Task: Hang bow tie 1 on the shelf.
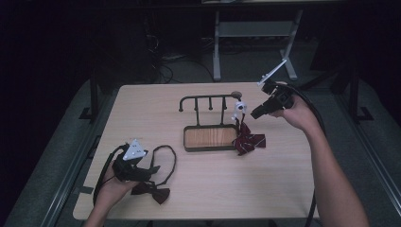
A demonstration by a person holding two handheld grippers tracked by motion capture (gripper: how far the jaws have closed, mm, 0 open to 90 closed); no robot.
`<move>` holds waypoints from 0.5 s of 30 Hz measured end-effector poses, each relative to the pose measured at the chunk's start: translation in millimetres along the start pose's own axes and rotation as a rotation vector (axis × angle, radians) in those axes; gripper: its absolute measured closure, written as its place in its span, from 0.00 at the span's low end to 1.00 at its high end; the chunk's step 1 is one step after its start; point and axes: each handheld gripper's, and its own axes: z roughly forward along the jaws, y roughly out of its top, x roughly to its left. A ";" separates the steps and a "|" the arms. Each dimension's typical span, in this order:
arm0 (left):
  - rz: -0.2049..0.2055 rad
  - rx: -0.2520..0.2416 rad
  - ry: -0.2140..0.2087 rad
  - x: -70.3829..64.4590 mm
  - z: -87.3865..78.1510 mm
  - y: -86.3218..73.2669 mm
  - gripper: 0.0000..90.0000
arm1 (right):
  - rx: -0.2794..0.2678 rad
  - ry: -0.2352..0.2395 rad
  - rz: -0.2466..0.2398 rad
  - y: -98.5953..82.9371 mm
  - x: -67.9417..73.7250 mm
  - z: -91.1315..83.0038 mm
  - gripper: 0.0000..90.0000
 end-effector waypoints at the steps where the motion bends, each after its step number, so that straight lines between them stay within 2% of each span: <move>1: -0.001 0.003 -0.001 0.0 0.3 -0.2 0.30 | -0.005 0.002 -0.003 -1.9 -0.1 1.4 0.84; 4: 0.000 0.004 0.004 0.7 -0.5 -0.3 0.30 | -0.007 0.015 0.004 -10.6 -0.2 5.8 0.82; 15: -0.004 0.000 0.004 0.9 0.1 -0.8 0.30 | -0.015 0.044 0.006 -25.5 1.9 18.1 0.76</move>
